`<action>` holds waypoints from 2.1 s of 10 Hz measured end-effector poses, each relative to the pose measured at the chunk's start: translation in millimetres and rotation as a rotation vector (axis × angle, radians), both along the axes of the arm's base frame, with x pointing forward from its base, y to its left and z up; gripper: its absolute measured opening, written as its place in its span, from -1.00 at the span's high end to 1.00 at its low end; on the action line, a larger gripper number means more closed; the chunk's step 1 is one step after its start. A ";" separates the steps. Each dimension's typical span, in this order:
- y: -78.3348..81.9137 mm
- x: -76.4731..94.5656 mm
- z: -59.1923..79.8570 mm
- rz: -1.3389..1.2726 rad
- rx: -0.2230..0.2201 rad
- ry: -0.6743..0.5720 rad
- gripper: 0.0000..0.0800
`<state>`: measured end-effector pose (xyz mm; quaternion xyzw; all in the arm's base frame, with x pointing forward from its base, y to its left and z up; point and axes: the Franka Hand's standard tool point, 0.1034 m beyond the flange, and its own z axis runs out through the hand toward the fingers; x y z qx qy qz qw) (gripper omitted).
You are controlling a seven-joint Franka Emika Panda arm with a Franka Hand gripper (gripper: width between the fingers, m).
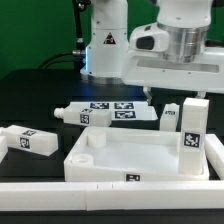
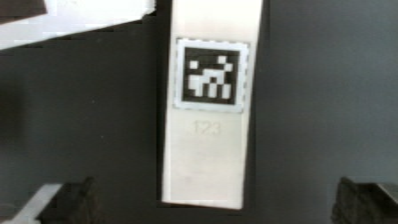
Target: Assemble desk
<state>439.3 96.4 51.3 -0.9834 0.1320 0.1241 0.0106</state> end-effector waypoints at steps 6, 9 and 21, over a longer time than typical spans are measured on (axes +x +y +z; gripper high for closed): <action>-12.4 -7.3 -1.6 -0.059 0.108 0.432 -0.62; 8.9 -13.3 -15.7 -0.206 0.226 0.731 -0.62; 4.2 -12.1 -29.2 -0.050 0.246 0.665 -0.62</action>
Offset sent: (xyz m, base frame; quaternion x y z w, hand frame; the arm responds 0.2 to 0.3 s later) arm 0.0000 0.0000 0.0000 0.0000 -0.1938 0.0000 0.9810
